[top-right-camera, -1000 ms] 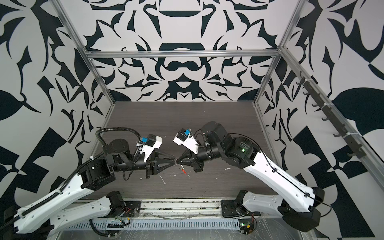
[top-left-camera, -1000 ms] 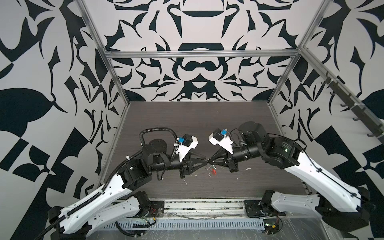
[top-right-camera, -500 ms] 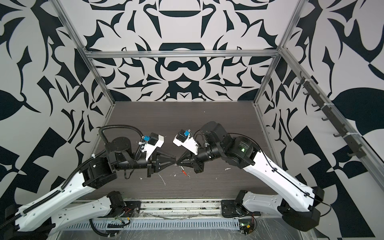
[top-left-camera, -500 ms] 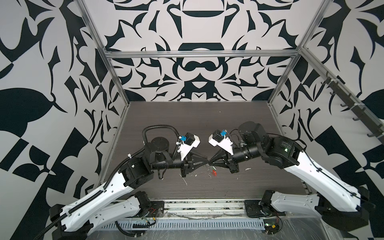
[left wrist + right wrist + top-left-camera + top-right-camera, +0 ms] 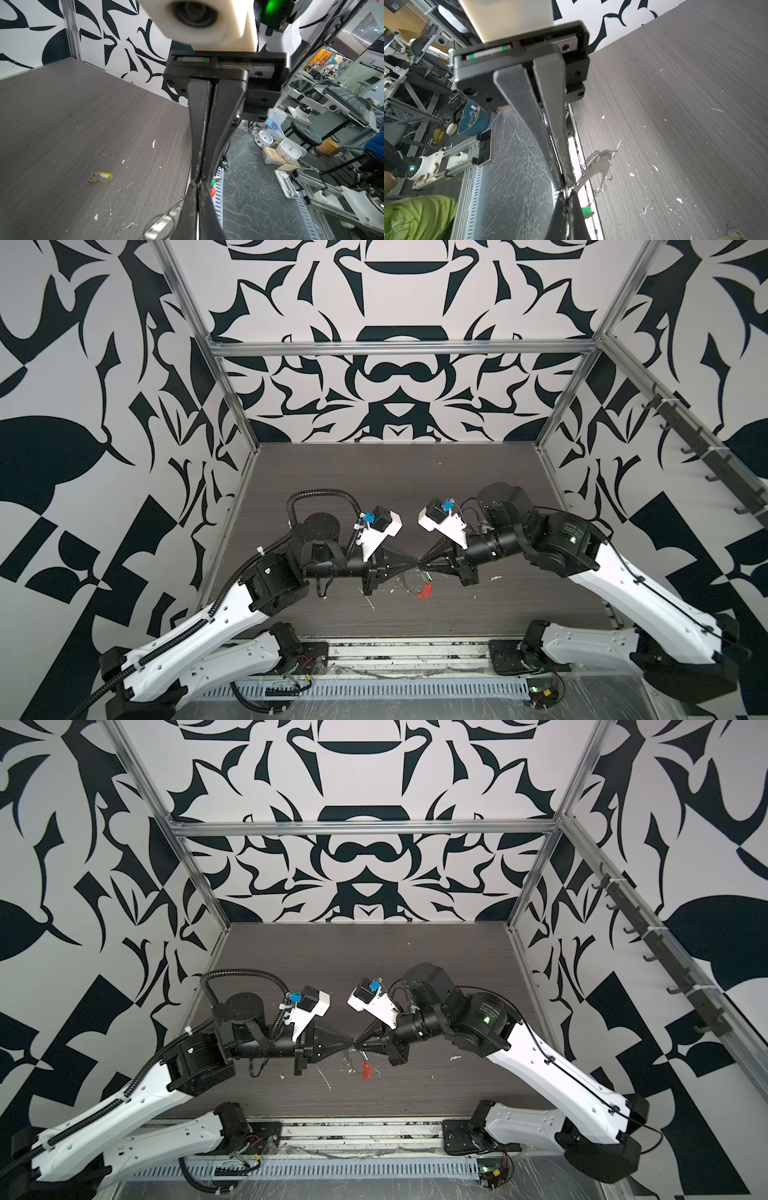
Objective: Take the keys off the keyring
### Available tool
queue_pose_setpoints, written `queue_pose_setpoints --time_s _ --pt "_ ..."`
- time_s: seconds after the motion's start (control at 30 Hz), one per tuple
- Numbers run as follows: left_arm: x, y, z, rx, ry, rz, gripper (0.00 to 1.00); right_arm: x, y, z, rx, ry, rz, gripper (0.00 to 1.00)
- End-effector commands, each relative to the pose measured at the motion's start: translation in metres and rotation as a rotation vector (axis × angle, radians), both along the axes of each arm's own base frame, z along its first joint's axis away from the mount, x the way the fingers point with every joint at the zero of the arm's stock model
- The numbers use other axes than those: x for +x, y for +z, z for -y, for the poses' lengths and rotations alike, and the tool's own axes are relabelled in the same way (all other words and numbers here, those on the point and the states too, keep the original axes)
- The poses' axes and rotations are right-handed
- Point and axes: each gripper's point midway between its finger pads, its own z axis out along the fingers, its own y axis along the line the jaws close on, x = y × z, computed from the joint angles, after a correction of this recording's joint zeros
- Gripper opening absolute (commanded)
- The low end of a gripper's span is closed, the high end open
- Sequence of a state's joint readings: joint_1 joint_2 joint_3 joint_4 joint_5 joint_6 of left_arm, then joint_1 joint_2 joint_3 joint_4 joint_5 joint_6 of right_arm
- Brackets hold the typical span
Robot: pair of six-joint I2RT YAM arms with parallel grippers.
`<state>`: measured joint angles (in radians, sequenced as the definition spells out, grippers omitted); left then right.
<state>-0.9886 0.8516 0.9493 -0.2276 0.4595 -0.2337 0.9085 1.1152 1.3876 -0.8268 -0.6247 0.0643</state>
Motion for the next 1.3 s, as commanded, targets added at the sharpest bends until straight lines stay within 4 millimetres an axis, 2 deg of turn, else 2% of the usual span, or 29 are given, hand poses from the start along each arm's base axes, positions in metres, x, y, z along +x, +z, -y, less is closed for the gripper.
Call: queue_pose_setpoints --time_s 0.0,0.07,0.1,0.27,0.43,0.57,0.73,1.17,1.2,1.27 --pt "0.003 0.01 0.0 -0.064 0.022 0.034 0.0 0.009 0.031 -0.008 0.125 -0.026 0.09 0.0" --pt "0.005 0.015 -0.004 -0.104 0.046 0.063 0.0 0.011 0.034 -0.008 0.148 -0.04 0.101 0.0" --pt "0.005 0.018 -0.006 -0.123 0.057 0.076 0.0 0.012 0.036 -0.007 0.162 -0.05 0.11 0.03" --pt "0.004 0.027 -0.014 -0.187 0.079 0.117 0.0 0.013 0.048 0.0 0.25 -0.092 0.168 0.33" --pt "0.003 0.035 -0.022 -0.249 0.102 0.158 0.0 0.012 0.054 0.01 0.339 -0.133 0.218 0.45" --pt "0.003 0.043 -0.028 -0.296 0.12 0.186 0.0 0.01 0.051 0.011 0.388 -0.144 0.213 0.46" --pt "0.002 0.05 -0.03 -0.338 0.121 0.209 0.0 0.005 0.049 0.003 0.441 -0.099 0.175 0.47" --pt "0.005 0.053 -0.029 -0.36 0.137 0.215 0.0 0.007 0.046 -0.011 0.468 -0.064 0.13 0.47" --pt "0.006 0.053 -0.028 -0.358 0.137 0.213 0.0 0.007 0.047 -0.011 0.471 -0.065 0.132 0.46" --pt "0.006 0.052 -0.028 -0.356 0.136 0.213 0.0 0.006 0.05 -0.011 0.476 -0.062 0.134 0.38"
